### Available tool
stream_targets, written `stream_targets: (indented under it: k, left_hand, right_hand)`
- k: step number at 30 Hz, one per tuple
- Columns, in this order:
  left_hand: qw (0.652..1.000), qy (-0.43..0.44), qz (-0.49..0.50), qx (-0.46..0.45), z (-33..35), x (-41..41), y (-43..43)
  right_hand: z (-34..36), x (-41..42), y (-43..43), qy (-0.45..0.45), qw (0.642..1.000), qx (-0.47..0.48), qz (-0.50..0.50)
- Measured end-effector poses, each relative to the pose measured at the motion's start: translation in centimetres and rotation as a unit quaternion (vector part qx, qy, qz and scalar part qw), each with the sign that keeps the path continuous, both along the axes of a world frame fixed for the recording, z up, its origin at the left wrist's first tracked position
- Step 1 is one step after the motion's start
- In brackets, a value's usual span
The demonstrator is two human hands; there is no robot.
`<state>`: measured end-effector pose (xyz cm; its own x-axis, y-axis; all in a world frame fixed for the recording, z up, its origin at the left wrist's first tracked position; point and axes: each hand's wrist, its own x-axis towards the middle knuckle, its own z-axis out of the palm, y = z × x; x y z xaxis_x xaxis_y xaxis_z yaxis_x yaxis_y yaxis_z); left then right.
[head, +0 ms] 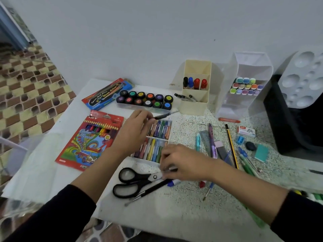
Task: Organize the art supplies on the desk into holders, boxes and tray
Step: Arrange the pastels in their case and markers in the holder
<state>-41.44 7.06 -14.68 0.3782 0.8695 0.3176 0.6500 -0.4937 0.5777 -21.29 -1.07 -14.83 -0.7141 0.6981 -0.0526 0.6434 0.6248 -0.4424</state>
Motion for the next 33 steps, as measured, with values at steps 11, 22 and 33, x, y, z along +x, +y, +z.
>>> stream_targets:
  k: [11,22,33]
  left_hand:
    - [0.972,-0.225,0.048,-0.047,3.4,-1.9,-2.0]
    - [0.954,-0.298,0.020,-0.002,9.6,2.4,2.0]
    - [0.942,-0.331,0.044,0.044,11.6,8.2,9.3]
  right_hand:
    - [0.4,0.2,-1.0,-0.045,0.999,0.010,0.009]
    - [6.5,7.6,1.8,0.135,0.963,-0.068,-0.224]
    - [12.8,7.4,10.7,0.450,0.792,-0.006,-0.412]
